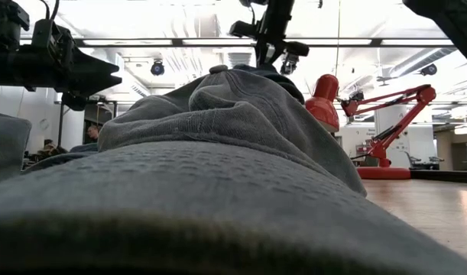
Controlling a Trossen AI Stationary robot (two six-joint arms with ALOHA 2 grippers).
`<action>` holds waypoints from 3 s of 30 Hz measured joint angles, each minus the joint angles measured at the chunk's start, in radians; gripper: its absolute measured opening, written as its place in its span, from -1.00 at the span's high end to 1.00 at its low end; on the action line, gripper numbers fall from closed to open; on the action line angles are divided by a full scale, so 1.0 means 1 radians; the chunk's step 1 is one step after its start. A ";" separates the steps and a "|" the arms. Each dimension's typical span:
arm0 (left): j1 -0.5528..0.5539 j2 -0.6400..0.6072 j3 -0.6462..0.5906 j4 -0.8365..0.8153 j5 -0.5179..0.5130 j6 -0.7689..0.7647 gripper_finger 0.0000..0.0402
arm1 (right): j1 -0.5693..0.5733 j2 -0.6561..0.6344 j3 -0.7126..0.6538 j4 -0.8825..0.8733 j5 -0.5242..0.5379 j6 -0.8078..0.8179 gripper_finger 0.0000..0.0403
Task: Pick & Place hat
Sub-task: Stack the right gray cap on the top of the other gray cap on the shelf, then stack the gray cap on the top of the other gray cap on the shelf
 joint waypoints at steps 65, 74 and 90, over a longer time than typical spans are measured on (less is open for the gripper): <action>-0.003 0.064 0.287 -0.289 0.036 0.026 0.27 | 0.601 -0.463 -0.395 -0.126 0.399 -0.129 0.84; -0.010 0.199 0.397 -0.308 0.087 0.028 0.28 | 0.673 -0.781 -0.855 0.334 0.335 -0.209 0.84; -0.052 0.605 0.624 -0.347 0.087 0.018 0.29 | 0.672 -1.313 -1.474 0.974 0.200 -0.288 0.84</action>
